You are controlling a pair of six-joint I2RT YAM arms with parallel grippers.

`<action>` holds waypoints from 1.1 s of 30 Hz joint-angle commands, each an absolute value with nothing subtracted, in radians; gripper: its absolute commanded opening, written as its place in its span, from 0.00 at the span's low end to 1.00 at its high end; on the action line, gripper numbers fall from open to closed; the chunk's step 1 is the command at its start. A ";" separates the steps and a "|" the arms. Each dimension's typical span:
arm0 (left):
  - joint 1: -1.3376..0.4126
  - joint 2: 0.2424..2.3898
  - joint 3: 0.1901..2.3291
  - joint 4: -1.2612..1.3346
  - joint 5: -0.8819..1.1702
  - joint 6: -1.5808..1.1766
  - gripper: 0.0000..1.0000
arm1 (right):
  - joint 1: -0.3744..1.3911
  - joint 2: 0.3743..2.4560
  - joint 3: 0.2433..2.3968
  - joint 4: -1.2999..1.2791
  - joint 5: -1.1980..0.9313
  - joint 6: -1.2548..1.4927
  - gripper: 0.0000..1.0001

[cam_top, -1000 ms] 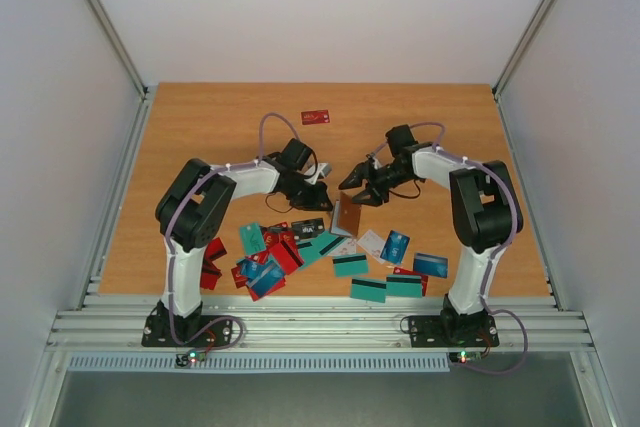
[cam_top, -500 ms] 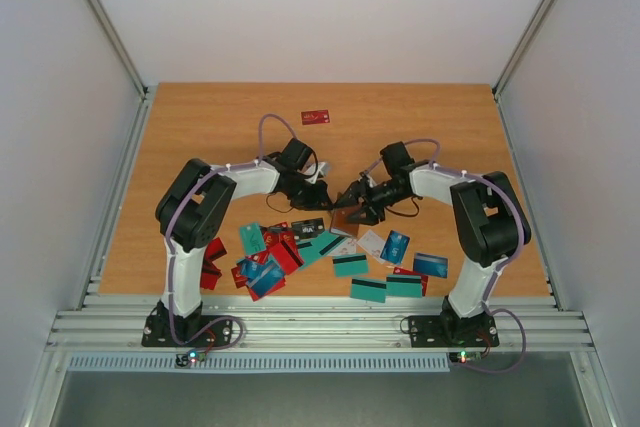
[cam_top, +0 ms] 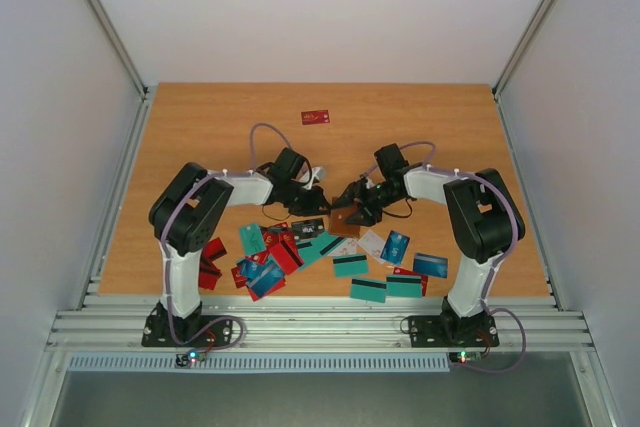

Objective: Put the credit cards into the card holder

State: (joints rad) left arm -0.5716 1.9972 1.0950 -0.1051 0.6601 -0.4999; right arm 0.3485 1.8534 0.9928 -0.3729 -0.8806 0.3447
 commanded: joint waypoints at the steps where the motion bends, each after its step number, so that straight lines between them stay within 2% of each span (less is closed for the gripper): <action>1: -0.572 1.955 1.070 -0.031 0.681 -0.525 0.09 | 0.353 1.892 1.017 -0.435 -0.722 0.359 0.60; 8: -0.569 1.926 1.073 -0.118 0.581 -0.533 0.08 | 0.353 1.836 1.035 -0.504 -0.669 0.338 0.60; 10: -0.569 1.917 1.072 -0.127 0.557 -0.539 0.12 | 0.353 1.813 1.040 -0.519 -0.662 0.327 0.60; 13: -0.568 1.873 1.015 -0.030 0.570 -0.553 0.15 | 0.354 1.800 1.043 -0.537 -0.637 0.318 0.60; 22: -0.569 1.842 0.947 0.127 0.633 -0.574 0.17 | 0.387 1.849 1.122 -0.529 -0.656 0.315 0.60; 26: -0.560 1.828 0.960 0.066 0.581 -0.538 0.25 | 0.390 1.851 1.163 -0.572 -0.629 0.304 0.60; 30: -0.551 1.803 1.038 -0.121 0.470 -0.481 0.34 | 0.389 1.835 1.180 -0.569 -0.656 0.313 0.60; 33: -0.549 1.820 1.076 -0.150 0.495 -0.437 0.36 | 0.396 1.840 1.189 -0.531 -0.705 0.332 0.60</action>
State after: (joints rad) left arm -0.5556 1.8458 1.0065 -0.0814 0.5297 -0.5182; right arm 0.3820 1.8412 1.1580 -0.5465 -0.6640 0.3241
